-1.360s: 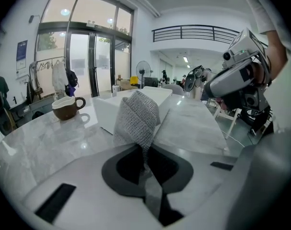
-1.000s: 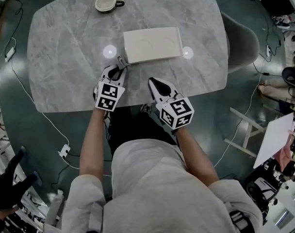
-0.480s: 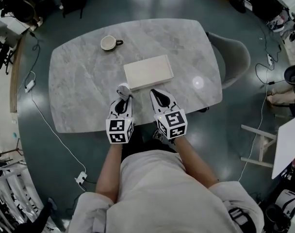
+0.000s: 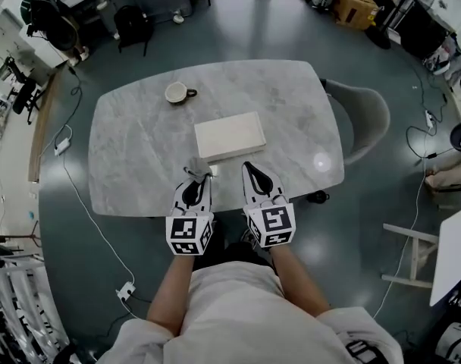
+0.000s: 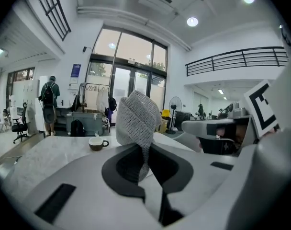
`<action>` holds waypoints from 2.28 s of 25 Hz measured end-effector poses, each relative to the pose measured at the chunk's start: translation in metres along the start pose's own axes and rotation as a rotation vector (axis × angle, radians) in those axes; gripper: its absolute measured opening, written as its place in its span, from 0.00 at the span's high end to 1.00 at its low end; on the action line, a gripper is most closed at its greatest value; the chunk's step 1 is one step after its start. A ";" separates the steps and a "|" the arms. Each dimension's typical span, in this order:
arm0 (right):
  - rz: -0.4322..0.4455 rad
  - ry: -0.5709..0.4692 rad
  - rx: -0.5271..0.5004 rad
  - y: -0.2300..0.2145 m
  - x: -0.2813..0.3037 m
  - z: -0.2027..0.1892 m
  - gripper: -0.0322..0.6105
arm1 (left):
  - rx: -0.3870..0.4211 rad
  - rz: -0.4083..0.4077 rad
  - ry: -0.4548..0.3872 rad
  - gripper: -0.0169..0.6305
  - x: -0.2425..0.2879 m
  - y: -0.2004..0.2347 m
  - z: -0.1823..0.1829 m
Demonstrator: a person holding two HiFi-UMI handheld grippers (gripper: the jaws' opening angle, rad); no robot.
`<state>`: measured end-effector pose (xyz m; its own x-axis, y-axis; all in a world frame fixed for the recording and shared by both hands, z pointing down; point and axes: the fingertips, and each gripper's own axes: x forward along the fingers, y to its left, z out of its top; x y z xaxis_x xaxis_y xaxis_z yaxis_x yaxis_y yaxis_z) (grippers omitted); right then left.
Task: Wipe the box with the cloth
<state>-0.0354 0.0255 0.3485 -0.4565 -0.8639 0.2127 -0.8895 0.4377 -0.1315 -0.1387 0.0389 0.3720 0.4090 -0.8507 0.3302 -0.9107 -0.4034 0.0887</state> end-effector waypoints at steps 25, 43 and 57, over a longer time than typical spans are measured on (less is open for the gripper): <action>-0.121 -0.255 -0.140 0.085 -0.086 0.103 0.91 | 0.099 -0.006 -0.261 0.91 -0.131 0.010 0.089; -0.164 -0.253 -0.150 0.119 -0.115 0.097 0.91 | 0.095 -0.059 -0.290 0.91 -0.170 0.015 0.085; -0.179 -0.265 -0.167 0.117 -0.109 0.107 0.91 | 0.113 -0.084 -0.305 0.91 -0.164 0.017 0.093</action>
<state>-0.0873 0.1442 0.2061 -0.2911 -0.9557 -0.0437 -0.9560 0.2889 0.0503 -0.2156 0.1407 0.2317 0.4966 -0.8675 0.0286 -0.8678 -0.4969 -0.0063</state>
